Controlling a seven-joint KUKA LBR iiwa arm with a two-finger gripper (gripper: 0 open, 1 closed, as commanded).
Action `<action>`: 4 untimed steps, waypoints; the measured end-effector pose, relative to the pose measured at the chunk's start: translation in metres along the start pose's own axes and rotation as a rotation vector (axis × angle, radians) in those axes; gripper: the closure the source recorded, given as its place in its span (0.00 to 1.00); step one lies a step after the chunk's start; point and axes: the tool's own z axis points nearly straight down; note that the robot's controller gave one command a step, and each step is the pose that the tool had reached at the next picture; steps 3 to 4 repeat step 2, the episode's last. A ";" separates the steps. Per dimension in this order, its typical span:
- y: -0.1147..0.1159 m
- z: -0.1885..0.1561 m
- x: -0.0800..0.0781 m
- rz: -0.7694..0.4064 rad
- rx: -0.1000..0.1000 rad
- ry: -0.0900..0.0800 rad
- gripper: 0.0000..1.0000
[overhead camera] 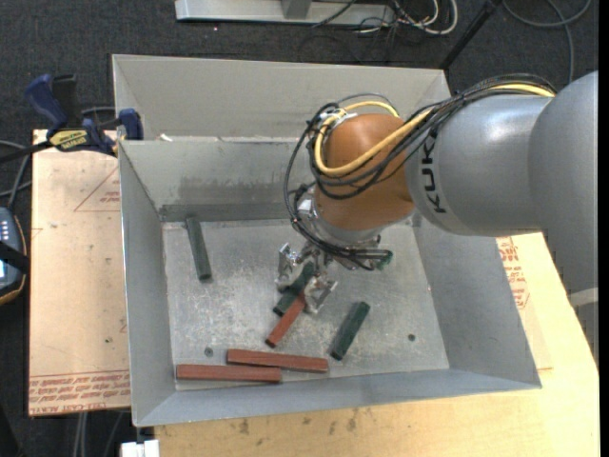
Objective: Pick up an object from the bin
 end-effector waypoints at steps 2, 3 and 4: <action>-0.007 -0.166 -0.014 -0.025 0.000 0.007 1.00; -0.007 -0.166 -0.014 -0.025 0.000 0.007 1.00; -0.007 -0.166 -0.014 -0.025 0.000 0.007 1.00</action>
Offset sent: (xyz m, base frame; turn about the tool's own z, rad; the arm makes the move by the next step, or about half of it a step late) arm 0.0105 0.0032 0.1634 -0.0285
